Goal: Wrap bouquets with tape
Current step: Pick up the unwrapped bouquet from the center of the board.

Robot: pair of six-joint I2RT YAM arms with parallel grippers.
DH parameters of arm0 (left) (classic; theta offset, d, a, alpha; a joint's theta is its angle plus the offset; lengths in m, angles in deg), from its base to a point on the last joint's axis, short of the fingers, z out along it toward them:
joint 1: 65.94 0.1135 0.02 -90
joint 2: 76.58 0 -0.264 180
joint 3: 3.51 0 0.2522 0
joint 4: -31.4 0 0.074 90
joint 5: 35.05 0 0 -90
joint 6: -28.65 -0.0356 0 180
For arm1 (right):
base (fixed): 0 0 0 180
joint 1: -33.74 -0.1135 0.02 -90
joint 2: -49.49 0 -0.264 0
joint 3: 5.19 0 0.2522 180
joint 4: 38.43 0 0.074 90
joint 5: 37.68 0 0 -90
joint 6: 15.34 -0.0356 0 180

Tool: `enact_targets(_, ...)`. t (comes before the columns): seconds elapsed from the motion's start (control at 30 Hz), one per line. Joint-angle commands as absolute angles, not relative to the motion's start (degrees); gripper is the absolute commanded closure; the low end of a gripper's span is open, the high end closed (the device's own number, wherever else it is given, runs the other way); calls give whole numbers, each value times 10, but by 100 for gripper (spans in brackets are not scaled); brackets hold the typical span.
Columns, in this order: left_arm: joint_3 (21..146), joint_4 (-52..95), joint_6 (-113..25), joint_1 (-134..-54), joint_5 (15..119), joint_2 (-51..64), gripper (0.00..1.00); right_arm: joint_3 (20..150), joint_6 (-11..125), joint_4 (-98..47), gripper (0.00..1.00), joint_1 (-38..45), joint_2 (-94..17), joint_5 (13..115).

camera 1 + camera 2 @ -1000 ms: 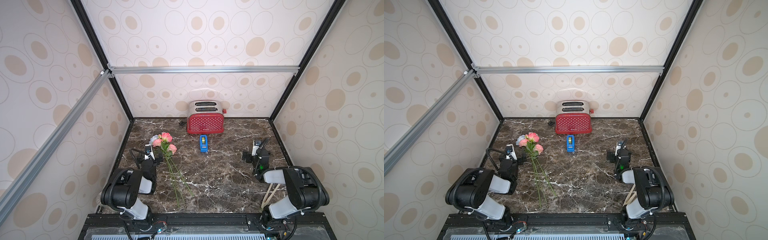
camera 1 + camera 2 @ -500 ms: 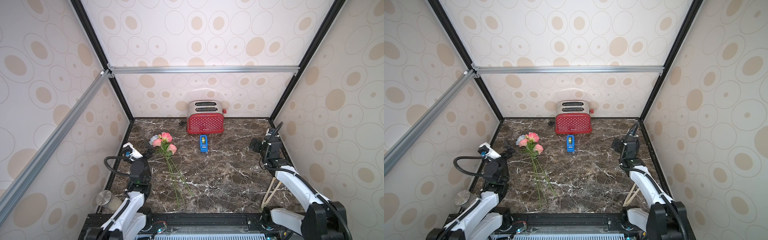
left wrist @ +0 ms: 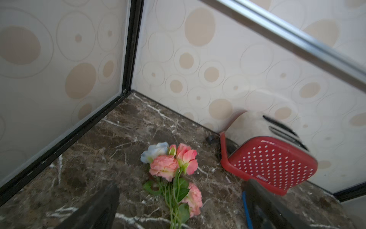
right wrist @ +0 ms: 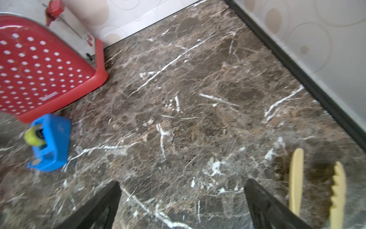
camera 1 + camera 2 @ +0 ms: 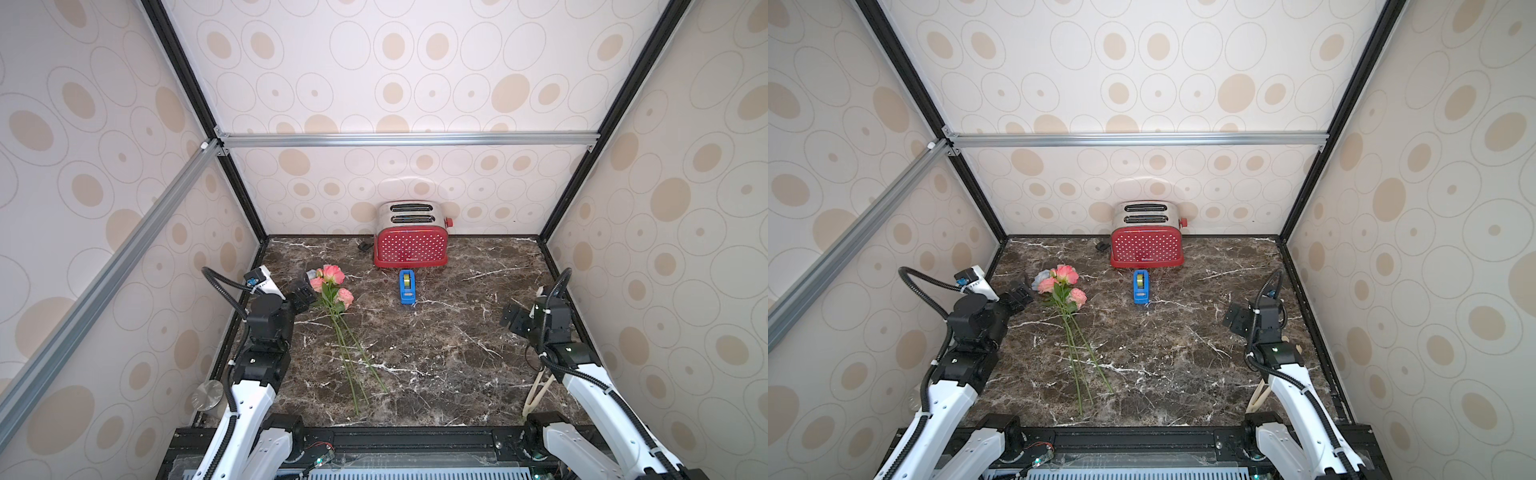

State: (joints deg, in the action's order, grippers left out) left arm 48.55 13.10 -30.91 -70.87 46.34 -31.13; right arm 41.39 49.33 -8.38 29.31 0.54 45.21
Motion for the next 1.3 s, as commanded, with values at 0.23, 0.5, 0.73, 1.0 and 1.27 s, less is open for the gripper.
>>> enact_targets(0.23,539,-54,-311,-726,570,-162,1,364,516,-93,0,268,-1,555)
enact_targets(0.5,507,-9,-223,-833,501,-80,1,329,541,-121,0,160,21,468)
enact_targets(0.73,557,-55,-145,-928,362,18,4,307,540,-135,0,141,58,438)
enact_targets(1.0,549,-6,-119,-934,361,85,19,305,539,-139,0,141,59,444)
enact_targets(1.27,568,21,-128,-934,348,134,28,307,537,-143,0,141,49,450)
